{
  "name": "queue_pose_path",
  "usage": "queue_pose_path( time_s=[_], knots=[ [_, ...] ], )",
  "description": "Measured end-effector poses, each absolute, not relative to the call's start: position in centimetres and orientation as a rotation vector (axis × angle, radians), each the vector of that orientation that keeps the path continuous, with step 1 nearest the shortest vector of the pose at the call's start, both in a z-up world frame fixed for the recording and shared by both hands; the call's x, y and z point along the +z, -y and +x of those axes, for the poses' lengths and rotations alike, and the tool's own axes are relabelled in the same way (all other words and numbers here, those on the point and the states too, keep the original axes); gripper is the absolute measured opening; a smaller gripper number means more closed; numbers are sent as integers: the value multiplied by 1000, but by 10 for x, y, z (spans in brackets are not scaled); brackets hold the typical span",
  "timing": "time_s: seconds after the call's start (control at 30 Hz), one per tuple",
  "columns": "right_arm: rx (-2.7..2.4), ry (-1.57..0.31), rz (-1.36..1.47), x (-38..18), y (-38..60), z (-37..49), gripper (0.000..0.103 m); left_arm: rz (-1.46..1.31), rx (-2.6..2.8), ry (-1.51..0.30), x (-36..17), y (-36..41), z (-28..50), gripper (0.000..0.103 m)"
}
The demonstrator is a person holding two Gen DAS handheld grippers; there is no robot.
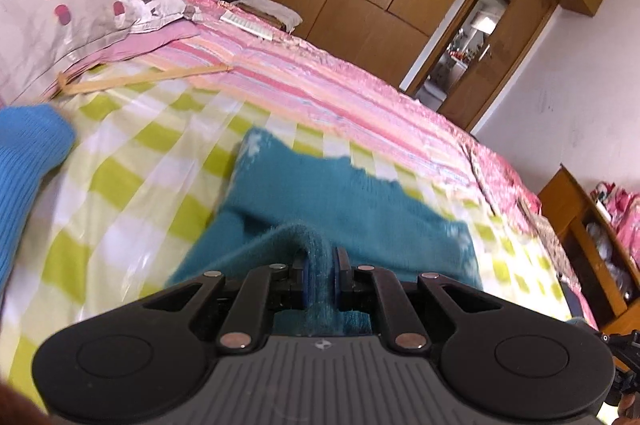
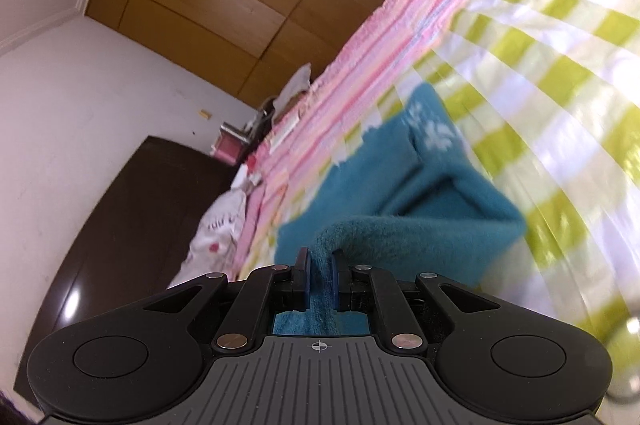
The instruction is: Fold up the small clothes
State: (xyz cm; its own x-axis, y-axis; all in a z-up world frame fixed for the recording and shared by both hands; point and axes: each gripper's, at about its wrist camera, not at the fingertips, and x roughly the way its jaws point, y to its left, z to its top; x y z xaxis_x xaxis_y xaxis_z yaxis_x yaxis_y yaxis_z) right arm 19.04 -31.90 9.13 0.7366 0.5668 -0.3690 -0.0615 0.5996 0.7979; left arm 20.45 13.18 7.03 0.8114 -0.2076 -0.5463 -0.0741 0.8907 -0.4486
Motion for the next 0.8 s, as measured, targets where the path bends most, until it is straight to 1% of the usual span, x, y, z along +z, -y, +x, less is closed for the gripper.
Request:
queue_pose_path(
  time_s=[0.3,0.8],
  knots=[
    [379,-628,882,89,312,248,10,-506,-63,-592,65,-140,256,16],
    [327,-628,892,69,309,302,10,-508,-37,-573,53,-145,307,16]
  ],
)
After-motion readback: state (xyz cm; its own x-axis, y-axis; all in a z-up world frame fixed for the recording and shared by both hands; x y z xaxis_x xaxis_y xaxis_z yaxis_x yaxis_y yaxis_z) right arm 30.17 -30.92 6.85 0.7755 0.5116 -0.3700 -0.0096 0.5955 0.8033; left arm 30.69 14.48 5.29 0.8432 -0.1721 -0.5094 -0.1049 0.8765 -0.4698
